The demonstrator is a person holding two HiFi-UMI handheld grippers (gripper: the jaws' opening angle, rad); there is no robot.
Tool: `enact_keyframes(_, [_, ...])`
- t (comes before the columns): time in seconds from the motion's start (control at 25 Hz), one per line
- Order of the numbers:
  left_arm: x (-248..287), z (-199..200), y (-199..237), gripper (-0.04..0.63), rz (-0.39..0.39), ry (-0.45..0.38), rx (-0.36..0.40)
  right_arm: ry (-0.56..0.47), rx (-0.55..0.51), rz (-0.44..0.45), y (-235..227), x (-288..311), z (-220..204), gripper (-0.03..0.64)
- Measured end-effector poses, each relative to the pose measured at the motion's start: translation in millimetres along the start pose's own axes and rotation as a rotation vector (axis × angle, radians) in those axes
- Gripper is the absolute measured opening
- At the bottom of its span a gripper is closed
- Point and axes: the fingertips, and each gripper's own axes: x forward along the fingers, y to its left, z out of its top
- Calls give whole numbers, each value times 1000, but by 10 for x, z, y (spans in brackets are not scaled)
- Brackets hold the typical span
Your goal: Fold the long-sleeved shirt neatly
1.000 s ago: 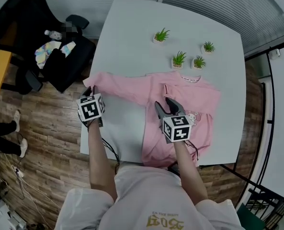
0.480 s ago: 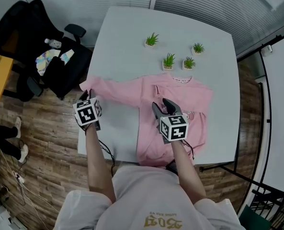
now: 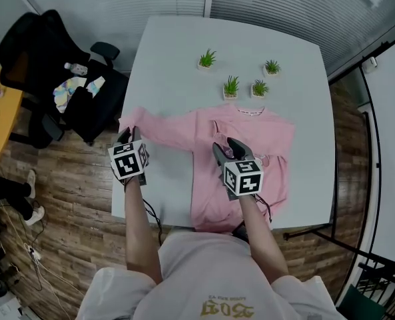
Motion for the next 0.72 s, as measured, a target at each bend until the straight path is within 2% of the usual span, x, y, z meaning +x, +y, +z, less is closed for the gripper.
enact_keyframes(0.52, [-92, 279, -612, 61, -95, -48, 51, -28, 17, -16, -158, -149, 96, 213])
enact_keyframes(0.72, [-121, 345, -801, 61, -128, -58, 33, -36, 28, -23, -250, -230, 129, 210])
